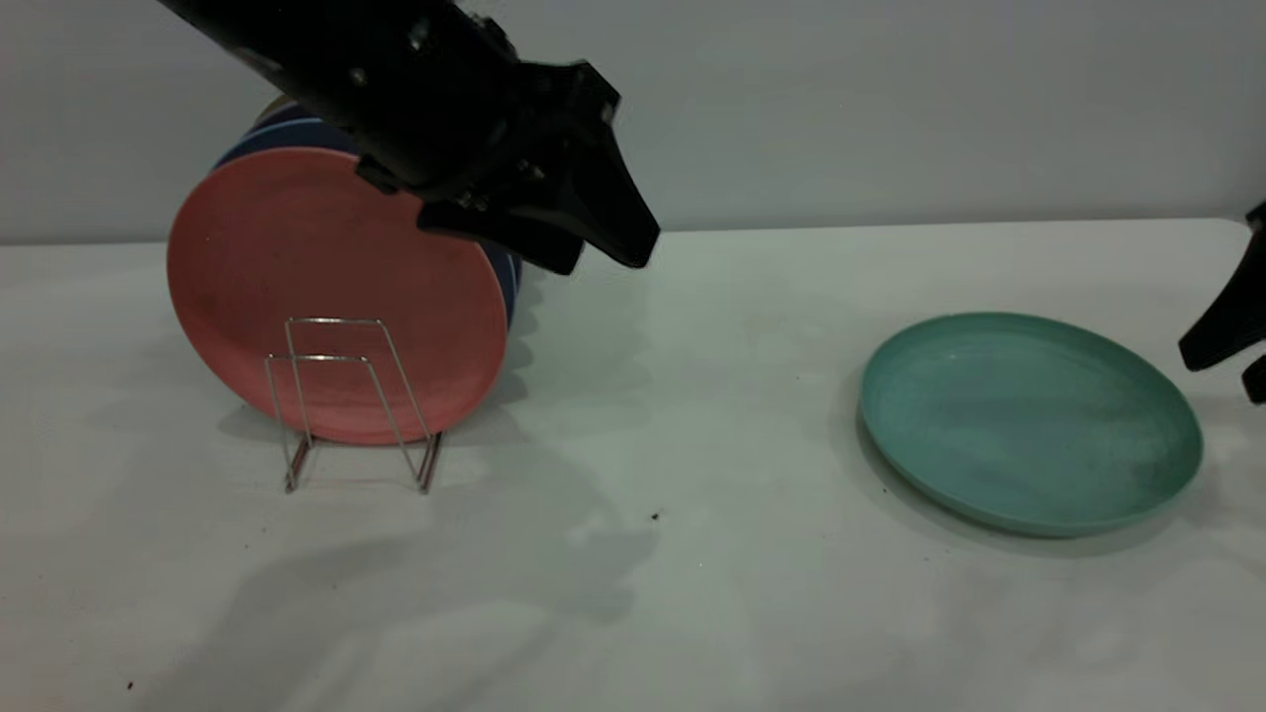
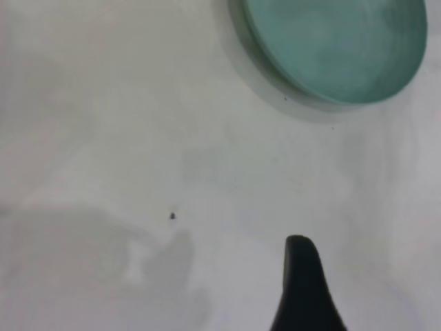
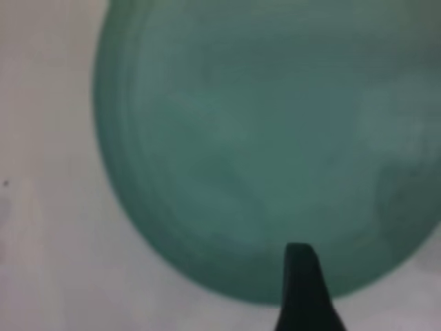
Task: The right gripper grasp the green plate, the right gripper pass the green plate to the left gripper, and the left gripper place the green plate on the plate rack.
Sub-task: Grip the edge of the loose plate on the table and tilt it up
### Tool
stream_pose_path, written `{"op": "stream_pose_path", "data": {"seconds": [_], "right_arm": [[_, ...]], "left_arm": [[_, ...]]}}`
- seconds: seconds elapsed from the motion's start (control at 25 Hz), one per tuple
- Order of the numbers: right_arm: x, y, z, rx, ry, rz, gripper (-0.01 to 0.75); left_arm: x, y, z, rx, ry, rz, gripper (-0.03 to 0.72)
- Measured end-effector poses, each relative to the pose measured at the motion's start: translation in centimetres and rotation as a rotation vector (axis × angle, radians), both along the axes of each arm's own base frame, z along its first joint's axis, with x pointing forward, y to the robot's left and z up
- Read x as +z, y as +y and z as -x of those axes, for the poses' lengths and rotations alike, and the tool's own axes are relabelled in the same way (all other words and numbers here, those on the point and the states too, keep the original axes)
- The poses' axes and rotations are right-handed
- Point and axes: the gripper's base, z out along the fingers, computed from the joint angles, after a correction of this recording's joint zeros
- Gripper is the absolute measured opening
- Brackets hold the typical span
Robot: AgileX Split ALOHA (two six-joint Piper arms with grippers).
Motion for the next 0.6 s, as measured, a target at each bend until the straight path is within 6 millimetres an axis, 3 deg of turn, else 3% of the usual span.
{"op": "stream_pose_path", "data": {"seconds": [0.36,0.6], "right_arm": [[-3.7,-1.1,-2.9,0.0,0.007,0.002,0.5],[-5.1,-1.3,-3.2,-0.002,0.01,0.007,0.498]], "left_arm": [[0.2,-0.2,0.0,0.004,0.012,0.025,0.515],[0.3,-0.2,0.1,0.0,0.02,0.029,0.515]]}}
